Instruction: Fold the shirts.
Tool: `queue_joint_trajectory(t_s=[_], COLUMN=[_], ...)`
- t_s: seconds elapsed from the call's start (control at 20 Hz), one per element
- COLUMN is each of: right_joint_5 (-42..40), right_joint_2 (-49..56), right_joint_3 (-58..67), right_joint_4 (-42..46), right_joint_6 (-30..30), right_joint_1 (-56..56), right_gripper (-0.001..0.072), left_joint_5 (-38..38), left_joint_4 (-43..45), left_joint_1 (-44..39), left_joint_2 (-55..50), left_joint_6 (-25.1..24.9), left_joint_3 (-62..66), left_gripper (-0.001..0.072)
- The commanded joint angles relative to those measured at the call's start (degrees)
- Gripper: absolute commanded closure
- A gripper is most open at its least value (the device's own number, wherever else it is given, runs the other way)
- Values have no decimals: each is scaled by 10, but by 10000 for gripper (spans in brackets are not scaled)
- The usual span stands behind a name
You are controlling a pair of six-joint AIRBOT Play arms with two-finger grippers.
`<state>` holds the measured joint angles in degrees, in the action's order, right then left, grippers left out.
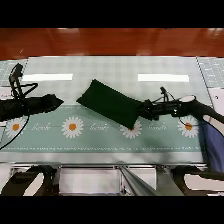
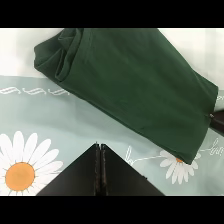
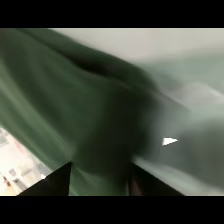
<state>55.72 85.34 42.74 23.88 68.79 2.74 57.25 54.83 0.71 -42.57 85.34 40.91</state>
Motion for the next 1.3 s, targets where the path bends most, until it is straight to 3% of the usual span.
queue_joint_trajectory(t_s=[0.0, 0.05, 0.1, 0.15, 0.2, 0.4, 0.75, 0.9, 1.25], right_joint_5=[1, 2, 2, 0, 0, 43, 182, 263, 356], right_joint_2=[54, 64, 71, 72, 72, 72, 72, 70, -2], right_joint_3=[71, 88, 101, 113, 125, 247, 640, 750, 759], right_joint_4=[-12, -11, -9, -9, -10, 51, 358, 383, 382], right_joint_6=[15, 18, 23, 20, 4, 32, 197, 213, 231], right_joint_1=[54, 65, 73, 82, 89, 105, 90, 28, -196], right_gripper=[298, 303, 381, 566, 687, 688, 689, 689, 689], left_joint_5=[-3, -3, -3, -3, -3, -3, -2, 4, 17], left_joint_4=[0, 0, 0, 0, 0, 0, 0, -1, -4], left_joint_1=[0, 0, 0, 0, 0, 0, 0, 0, 0], left_joint_2=[0, 0, 0, 0, 0, 0, 0, 0, 1], left_joint_6=[0, 0, 0, 0, 0, 0, 0, 0, -13], left_joint_3=[0, 0, 0, 0, 0, 0, 0, 0, 0], left_gripper=[687, 686, 687, 687, 686, 686, 686, 686, 686])
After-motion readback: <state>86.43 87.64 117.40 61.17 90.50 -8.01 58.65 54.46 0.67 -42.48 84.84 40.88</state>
